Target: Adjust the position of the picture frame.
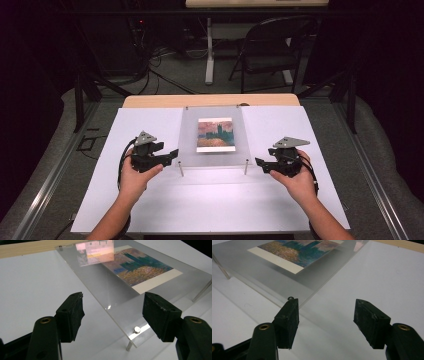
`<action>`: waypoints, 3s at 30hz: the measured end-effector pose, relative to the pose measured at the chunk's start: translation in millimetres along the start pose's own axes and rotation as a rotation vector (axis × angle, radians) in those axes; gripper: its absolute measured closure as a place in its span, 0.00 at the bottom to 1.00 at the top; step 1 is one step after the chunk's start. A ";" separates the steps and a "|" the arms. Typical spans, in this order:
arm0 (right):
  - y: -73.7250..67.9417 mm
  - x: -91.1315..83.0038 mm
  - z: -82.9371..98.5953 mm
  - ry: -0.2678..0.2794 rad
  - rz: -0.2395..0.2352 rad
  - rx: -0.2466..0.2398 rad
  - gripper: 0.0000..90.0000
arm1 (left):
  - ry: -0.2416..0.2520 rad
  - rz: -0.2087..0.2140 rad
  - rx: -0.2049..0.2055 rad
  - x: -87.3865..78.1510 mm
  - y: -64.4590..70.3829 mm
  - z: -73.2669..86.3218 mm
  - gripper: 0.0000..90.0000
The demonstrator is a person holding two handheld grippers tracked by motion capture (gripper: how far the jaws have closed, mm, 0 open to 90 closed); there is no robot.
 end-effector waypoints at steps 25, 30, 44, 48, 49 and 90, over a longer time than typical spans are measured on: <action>19.0 23.5 -47.5 0.030 0.003 0.036 0.36 | 0.005 0.010 -0.081 24.2 -26.2 -35.5 0.36; 22.7 37.0 -51.2 0.013 0.006 0.053 0.36 | -0.026 -0.006 -0.096 35.9 -32.7 -36.9 0.36; 33.8 79.5 -57.6 -0.036 -0.004 0.156 0.38 | -0.094 -0.059 -0.164 79.9 -46.0 -38.0 0.37; 35.8 90.9 -61.2 -0.046 0.007 0.177 0.39 | -0.111 -0.071 -0.178 91.9 -50.5 -40.5 0.37; 36.0 93.6 -62.3 -0.047 0.002 0.185 0.39 | -0.111 -0.076 -0.189 95.1 -51.3 -40.8 0.37; 40.9 148.6 -75.8 -0.147 -0.083 0.348 0.38 | -0.176 -0.043 -0.275 146.6 -56.2 -43.1 0.35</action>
Point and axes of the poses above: each handheld gripper's, and its own axes: x roughly forward along the jaws, z roughly out of its underside, y roughly to its right, the point moved 3 cm from there along x, roughly forward along the jaws, and after that the axes turned 7 degrees about x, right-handed, at the moved point
